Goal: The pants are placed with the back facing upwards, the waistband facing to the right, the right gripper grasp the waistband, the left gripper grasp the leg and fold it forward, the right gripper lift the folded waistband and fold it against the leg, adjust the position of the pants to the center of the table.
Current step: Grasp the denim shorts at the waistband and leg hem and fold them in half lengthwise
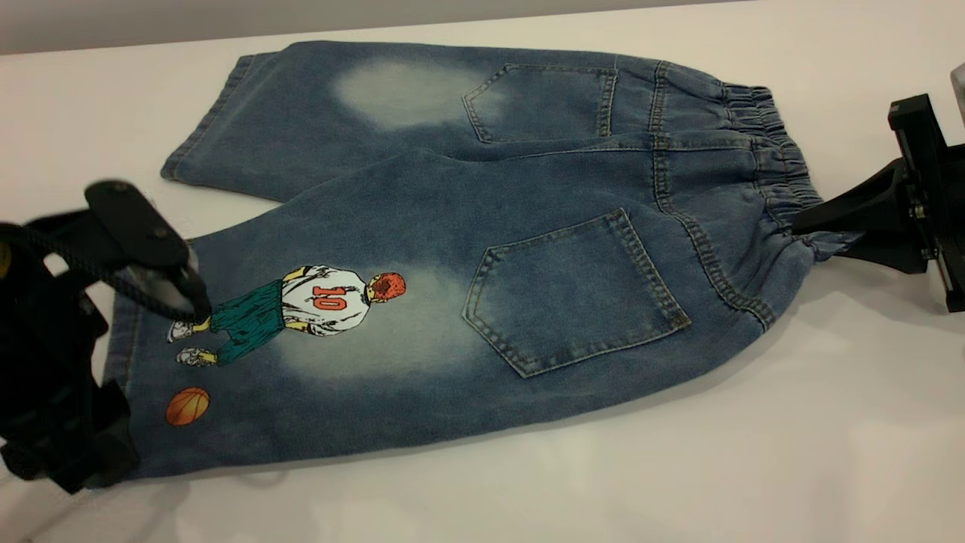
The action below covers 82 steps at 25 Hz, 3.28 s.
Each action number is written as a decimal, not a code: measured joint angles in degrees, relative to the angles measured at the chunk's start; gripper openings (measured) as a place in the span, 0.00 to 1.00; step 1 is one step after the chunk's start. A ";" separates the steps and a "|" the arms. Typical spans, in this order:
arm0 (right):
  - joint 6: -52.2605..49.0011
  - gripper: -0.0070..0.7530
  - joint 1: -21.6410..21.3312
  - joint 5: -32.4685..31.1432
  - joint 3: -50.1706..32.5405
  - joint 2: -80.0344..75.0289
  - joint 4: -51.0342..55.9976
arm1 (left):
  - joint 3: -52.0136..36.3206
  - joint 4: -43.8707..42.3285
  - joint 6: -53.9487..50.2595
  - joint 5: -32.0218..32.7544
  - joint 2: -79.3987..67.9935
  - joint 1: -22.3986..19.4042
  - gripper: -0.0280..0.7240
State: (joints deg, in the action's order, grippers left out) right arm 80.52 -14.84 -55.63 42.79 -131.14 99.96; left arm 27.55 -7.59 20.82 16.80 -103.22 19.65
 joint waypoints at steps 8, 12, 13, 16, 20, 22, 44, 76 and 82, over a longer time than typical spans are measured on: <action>0.00 0.06 0.00 -0.57 0.00 0.00 0.00 | 0.06 0.51 -0.13 -3.79 -3.37 0.00 0.57; 0.00 0.06 0.00 -2.22 0.00 0.00 0.00 | 0.06 0.24 -0.25 -5.59 -5.20 0.00 0.57; 0.00 0.06 0.00 -2.22 0.00 0.00 0.00 | 0.10 0.24 -0.25 -5.94 -5.72 0.00 0.57; 0.00 0.06 0.00 -2.22 0.00 0.00 0.00 | 0.17 0.11 -0.51 -6.60 -7.23 0.00 0.57; 0.00 0.06 0.00 -2.46 0.00 0.00 0.00 | 0.23 0.11 -1.62 -7.35 -8.21 0.00 0.55; -0.05 0.06 0.00 -2.51 0.00 0.00 0.00 | 0.23 0.03 -1.74 -7.59 -8.34 0.00 0.49; 0.93 0.06 -7.74 -8.61 -17.52 12.47 -0.12 | 0.01 0.82 -1.78 5.49 12.05 3.16 0.14; -25.12 0.06 -7.96 -1.21 -3.56 13.48 0.11 | 41.82 -37.45 -27.21 -6.01 -9.45 -6.33 0.14; -26.76 0.06 -7.25 -0.58 0.91 8.40 0.18 | 49.76 -37.45 -26.69 -5.87 -16.68 -6.33 0.14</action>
State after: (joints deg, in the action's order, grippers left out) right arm 53.76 -22.09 -56.21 43.70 -122.73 100.15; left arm 77.31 -45.05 -5.88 10.93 -119.90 13.32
